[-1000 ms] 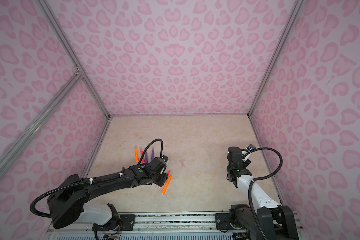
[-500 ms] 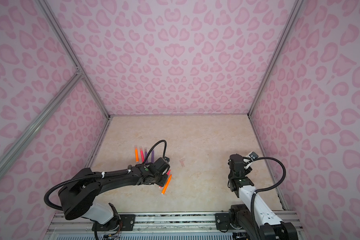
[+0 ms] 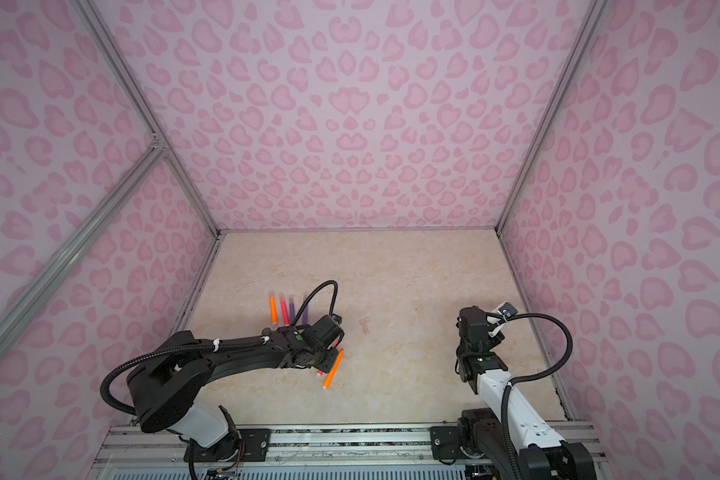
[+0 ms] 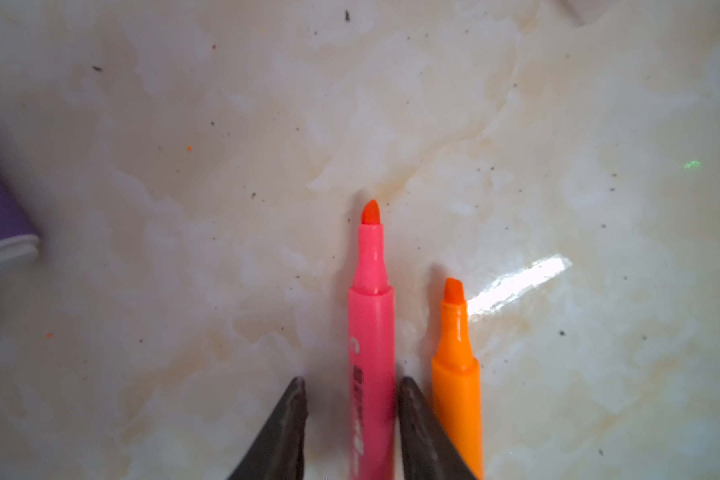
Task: Insert the pens into the pen caps
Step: 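Lower the left gripper and close it on the pink highlighter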
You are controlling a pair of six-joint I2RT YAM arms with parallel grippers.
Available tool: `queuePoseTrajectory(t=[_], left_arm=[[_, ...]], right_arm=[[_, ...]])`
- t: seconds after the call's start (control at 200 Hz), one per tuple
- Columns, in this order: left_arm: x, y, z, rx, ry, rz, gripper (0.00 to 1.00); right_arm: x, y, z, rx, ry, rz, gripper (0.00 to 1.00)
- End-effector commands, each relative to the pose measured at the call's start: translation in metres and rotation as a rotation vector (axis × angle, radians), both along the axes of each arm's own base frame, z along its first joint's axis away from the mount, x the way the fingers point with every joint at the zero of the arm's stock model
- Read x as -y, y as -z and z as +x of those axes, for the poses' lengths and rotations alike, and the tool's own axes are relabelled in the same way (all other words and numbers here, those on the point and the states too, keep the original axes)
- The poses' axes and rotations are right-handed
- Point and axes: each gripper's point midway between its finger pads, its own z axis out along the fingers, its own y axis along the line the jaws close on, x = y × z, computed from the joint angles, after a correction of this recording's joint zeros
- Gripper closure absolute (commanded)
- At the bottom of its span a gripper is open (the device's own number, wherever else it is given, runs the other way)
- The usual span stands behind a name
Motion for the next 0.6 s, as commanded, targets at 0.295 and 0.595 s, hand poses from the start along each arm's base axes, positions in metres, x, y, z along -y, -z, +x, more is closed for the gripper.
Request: queuePoseTrajectory(t=[0.295, 0.595], left_arm=[[-0.0006, 0.0043, -0.0010, -0.019, 0.006, 0.033, 0.61], [-0.0005, 0.0001, 0.0000, -0.011, 0.006, 0.031, 0.68]], right_arm=[[0.0015, -0.0013, 0.0015, -0.006, 0.010, -0.004, 0.29], [0.0009, -0.0011, 0.0038, -0.017, 0.009, -0.003, 0.29]])
